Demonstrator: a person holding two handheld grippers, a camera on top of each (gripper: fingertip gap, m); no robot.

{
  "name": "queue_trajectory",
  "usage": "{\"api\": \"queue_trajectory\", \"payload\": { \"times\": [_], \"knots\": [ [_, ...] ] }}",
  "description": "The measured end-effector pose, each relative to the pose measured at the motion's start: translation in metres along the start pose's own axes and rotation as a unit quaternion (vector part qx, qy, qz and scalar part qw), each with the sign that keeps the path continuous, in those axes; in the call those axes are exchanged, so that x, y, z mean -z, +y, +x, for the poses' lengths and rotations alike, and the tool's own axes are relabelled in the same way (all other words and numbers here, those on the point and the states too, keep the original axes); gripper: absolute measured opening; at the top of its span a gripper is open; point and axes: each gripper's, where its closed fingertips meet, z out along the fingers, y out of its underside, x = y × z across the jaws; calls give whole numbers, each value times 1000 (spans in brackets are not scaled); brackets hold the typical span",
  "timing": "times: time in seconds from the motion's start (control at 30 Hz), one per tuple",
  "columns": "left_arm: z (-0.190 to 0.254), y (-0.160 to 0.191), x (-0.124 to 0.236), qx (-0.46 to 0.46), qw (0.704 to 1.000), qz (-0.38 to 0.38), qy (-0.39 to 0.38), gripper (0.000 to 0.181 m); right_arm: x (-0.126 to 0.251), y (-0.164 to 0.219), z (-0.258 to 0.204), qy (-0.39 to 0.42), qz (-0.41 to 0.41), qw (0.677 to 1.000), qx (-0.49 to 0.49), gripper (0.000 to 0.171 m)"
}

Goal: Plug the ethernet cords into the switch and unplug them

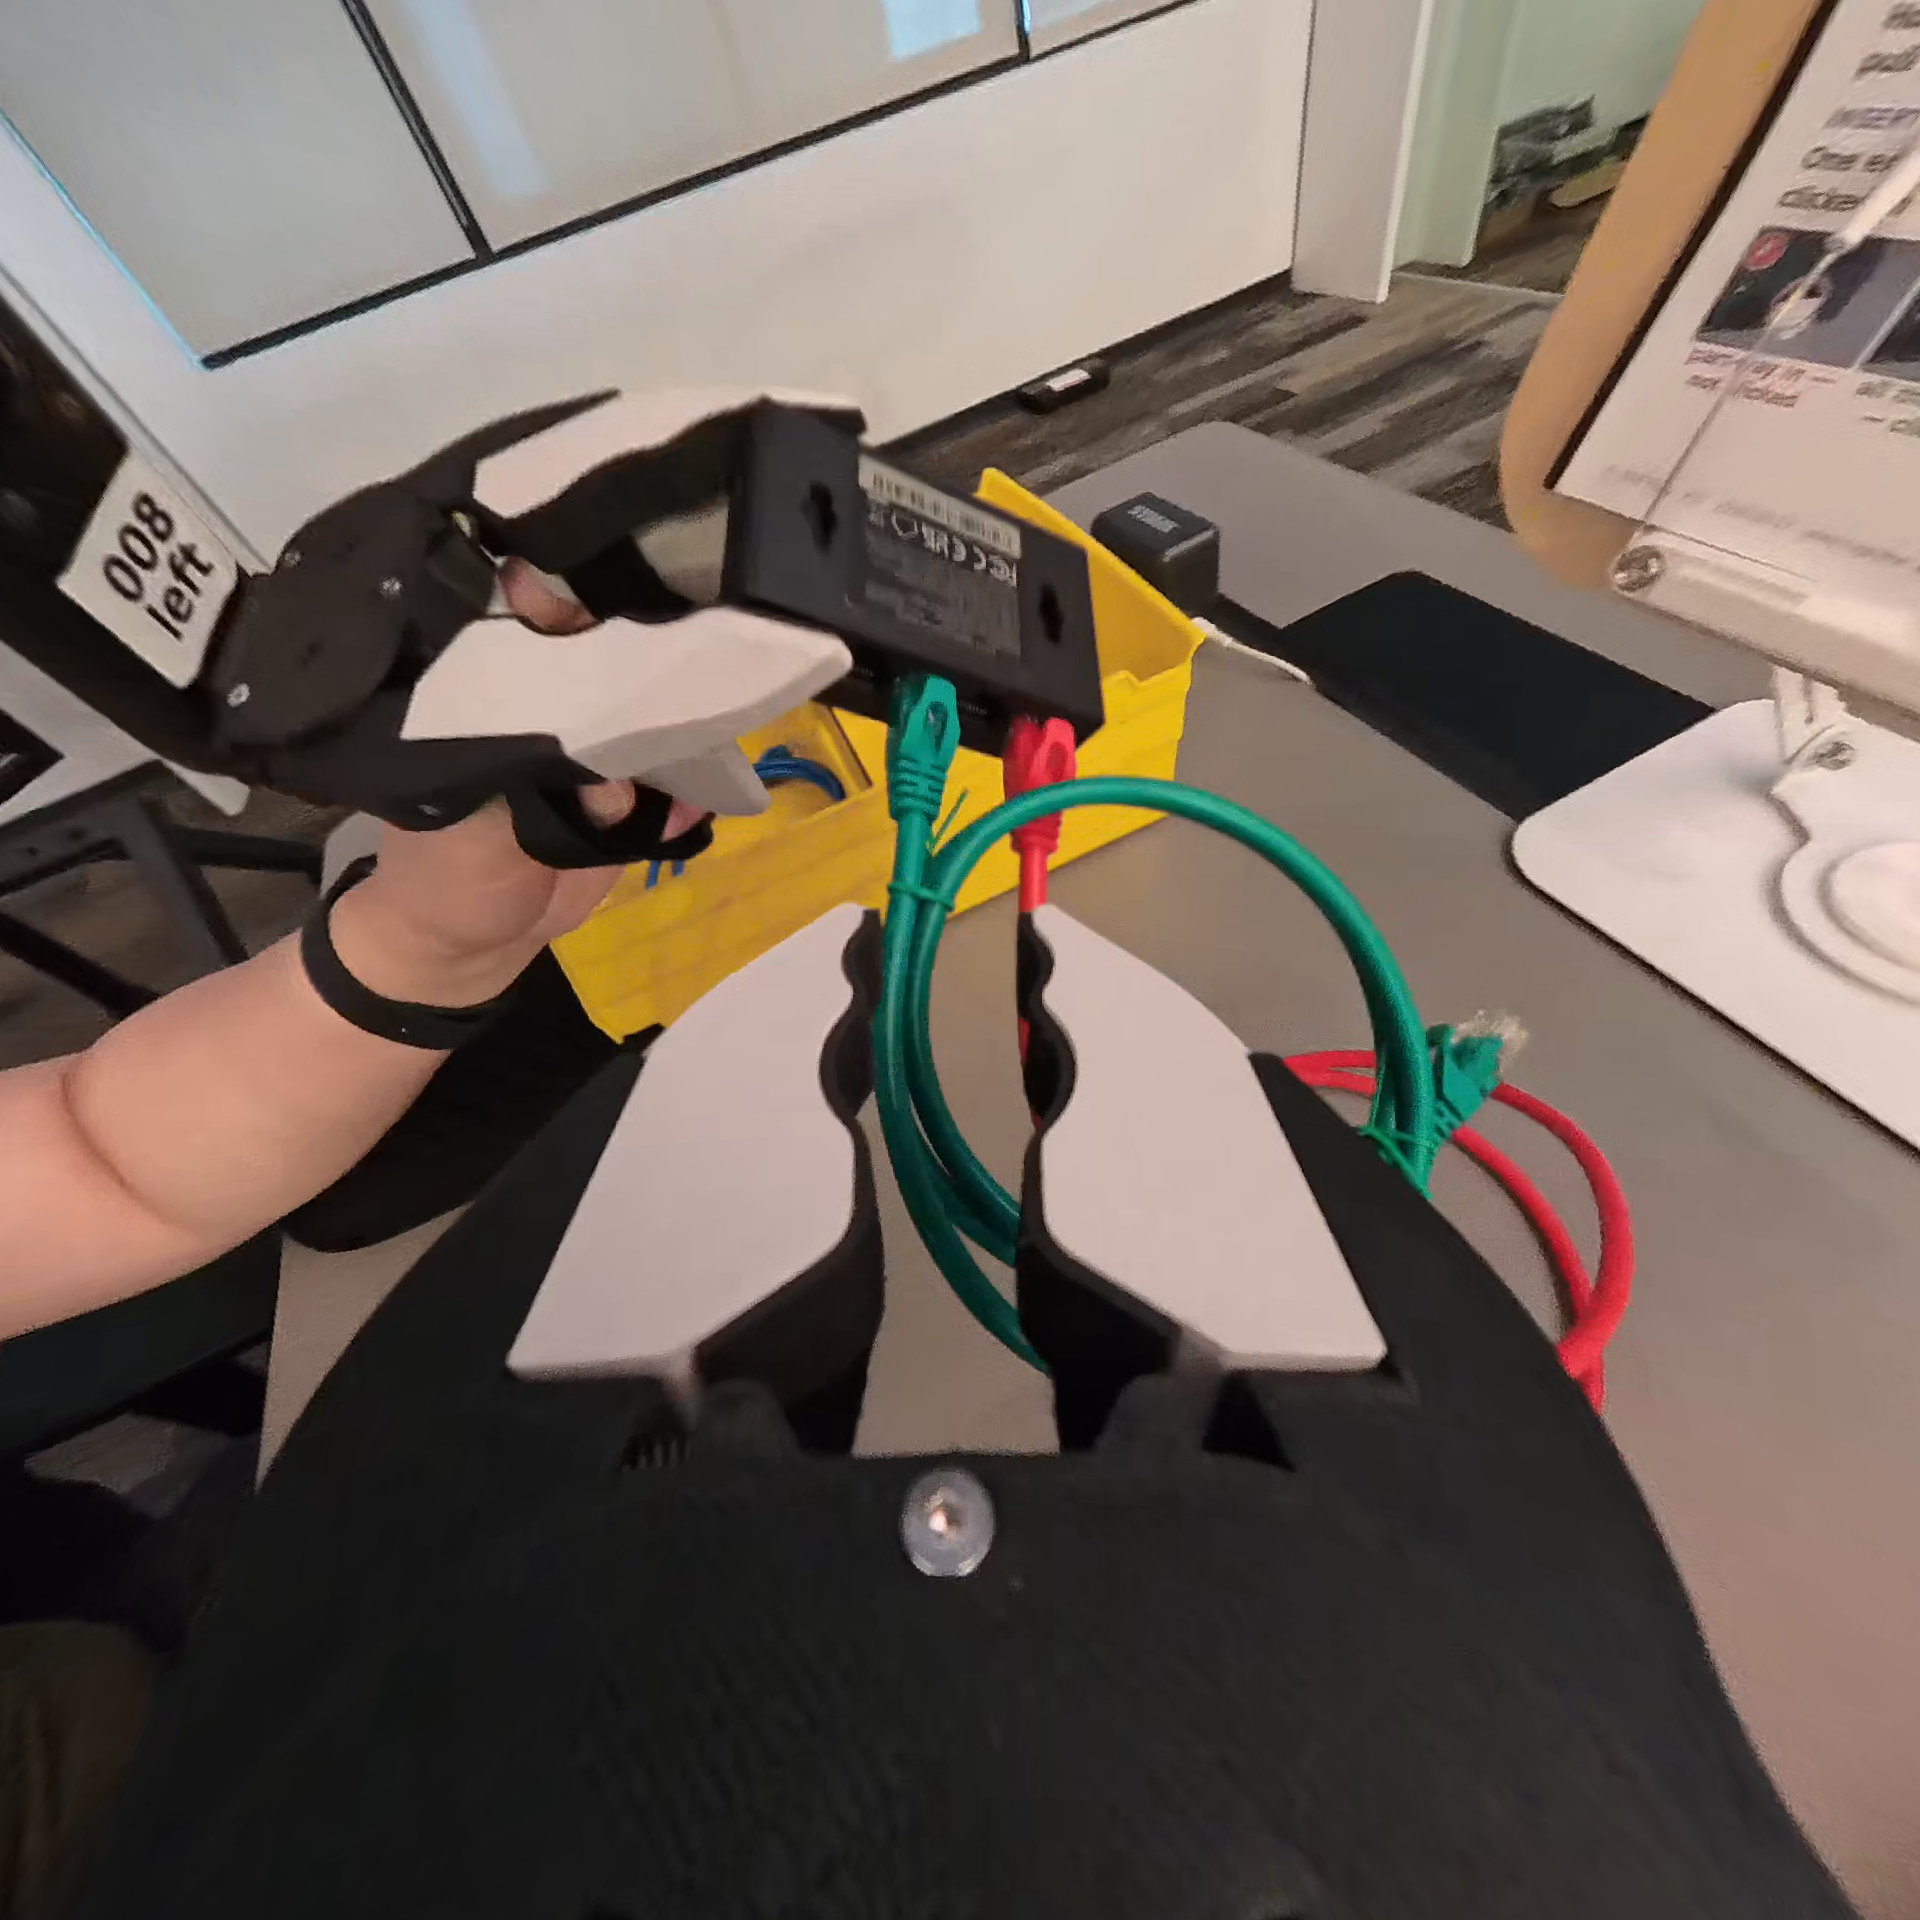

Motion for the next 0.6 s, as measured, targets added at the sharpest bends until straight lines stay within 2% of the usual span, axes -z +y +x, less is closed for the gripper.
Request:
{"api": "queue_trajectory", "payload": {
  "times": [0.13, 0.23, 0.37, 0.5, 0.6],
  "knots": [
    [0, -11, 5, -5, 1000, 19, -6, 61, -9, -1, -12, -45, 20, 999, -13, 33],
    [7, -10, 3, -23, 1000, 18, -6, 61, -15, 4, -17, -61, 16, 997, -34, 33],
    [14, -10, 1, -50, 999, 18, -9, 61, -19, 9, -8, -34, 11, 999, -30, 21],
    [20, -10, 0, -67, 998, 18, -8, 61, -22, 11, -7, -53, 14, 996, -64, 25],
    [22, -13, 2, -78, 997, 27, -7, 61, -20, 8, -7, -76, 27, 994, -78, 19]
  ]
}}
